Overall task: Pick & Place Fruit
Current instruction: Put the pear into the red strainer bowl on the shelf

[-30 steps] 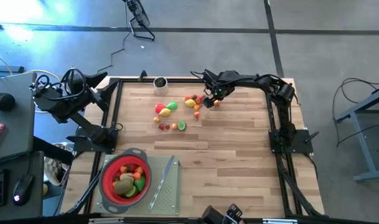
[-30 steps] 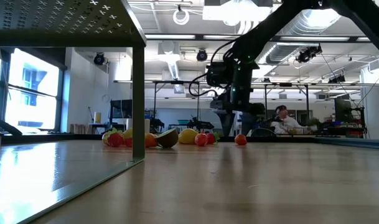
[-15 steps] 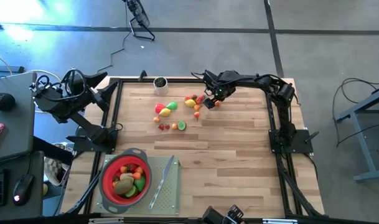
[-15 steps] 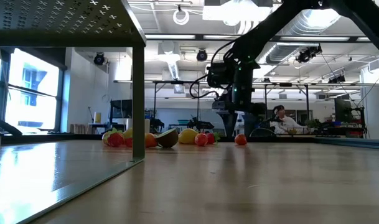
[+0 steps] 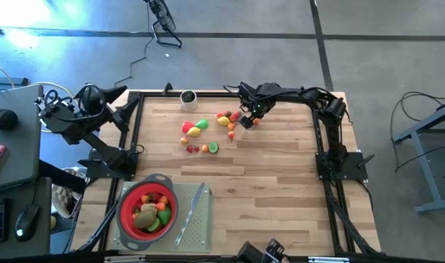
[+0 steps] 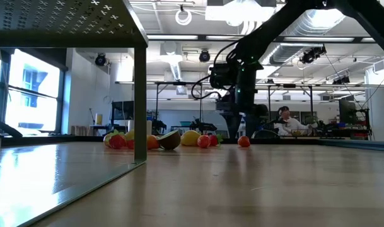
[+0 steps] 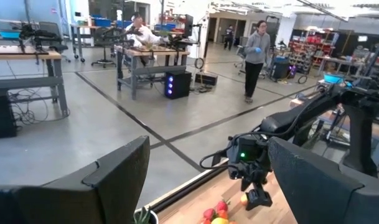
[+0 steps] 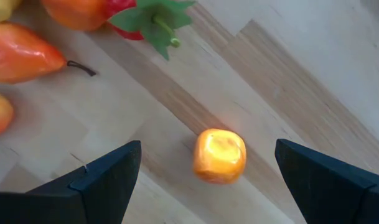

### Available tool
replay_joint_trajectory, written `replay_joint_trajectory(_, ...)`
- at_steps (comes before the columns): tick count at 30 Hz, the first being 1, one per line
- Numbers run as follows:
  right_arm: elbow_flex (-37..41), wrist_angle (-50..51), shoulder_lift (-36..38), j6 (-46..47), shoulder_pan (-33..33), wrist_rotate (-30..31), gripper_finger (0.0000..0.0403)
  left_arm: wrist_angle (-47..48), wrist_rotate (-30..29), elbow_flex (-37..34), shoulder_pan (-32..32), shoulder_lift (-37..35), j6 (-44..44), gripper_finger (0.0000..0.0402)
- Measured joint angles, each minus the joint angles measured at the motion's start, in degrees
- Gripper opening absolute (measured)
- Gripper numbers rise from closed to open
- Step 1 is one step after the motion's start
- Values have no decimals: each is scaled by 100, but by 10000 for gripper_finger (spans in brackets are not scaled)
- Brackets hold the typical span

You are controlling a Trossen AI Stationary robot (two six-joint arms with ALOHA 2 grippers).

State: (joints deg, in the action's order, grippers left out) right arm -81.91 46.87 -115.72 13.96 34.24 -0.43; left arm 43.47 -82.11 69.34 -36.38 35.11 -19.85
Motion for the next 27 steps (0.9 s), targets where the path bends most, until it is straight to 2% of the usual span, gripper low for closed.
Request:
replay_joint_trajectory(17, 4, -106, -303, -202, -23, -75, 358, -2, 24, 0, -1, 0, -40, 321)
replay_joint_trajectory(21, 4, -89, -308, -204, -20, -42, 324, -1, 24, 0, -2, 0, -104, 321)
replay_joint_trajectory(27, 7, -92, -313, -109, -22, 55, 249, -1, 22, 0, -1, 0, -145, 321)
